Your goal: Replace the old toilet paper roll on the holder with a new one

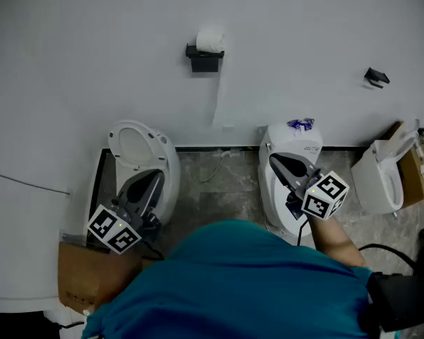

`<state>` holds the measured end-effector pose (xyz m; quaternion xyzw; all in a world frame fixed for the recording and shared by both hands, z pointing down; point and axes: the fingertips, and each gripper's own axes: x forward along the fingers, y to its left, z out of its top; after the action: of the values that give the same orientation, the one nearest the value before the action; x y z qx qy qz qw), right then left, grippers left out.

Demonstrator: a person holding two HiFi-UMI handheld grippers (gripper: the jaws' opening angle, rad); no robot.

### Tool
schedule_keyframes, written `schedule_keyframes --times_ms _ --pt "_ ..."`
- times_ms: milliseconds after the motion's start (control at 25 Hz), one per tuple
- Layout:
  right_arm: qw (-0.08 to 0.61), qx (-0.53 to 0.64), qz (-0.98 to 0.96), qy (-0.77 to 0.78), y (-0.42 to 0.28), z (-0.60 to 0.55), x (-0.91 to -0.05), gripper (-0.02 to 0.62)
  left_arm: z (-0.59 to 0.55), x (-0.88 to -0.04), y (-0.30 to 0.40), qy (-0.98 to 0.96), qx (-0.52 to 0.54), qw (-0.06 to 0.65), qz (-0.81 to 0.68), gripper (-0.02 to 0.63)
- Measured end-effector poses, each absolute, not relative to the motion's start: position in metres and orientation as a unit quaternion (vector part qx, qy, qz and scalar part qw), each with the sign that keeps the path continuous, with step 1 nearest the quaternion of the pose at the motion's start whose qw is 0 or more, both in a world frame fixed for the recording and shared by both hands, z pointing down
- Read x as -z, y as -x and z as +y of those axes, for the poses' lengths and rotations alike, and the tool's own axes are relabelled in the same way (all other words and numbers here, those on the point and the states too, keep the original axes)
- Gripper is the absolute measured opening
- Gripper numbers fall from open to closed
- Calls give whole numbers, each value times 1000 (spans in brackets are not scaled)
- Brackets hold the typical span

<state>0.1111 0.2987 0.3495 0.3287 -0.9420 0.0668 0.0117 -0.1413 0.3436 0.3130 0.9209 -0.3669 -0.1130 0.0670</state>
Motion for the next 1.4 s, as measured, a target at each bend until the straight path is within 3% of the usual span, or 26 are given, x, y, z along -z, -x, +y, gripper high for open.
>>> schedule_keyframes --times_ms 640,1400 --pt "2 -80 -943 -324 -139 297 -353 2 341 -313 110 -921 110 65 -369 9" --pt "-9 -84 -952 -293 -255 305 -369 3 346 -325 -25 -923 88 76 -367 9"
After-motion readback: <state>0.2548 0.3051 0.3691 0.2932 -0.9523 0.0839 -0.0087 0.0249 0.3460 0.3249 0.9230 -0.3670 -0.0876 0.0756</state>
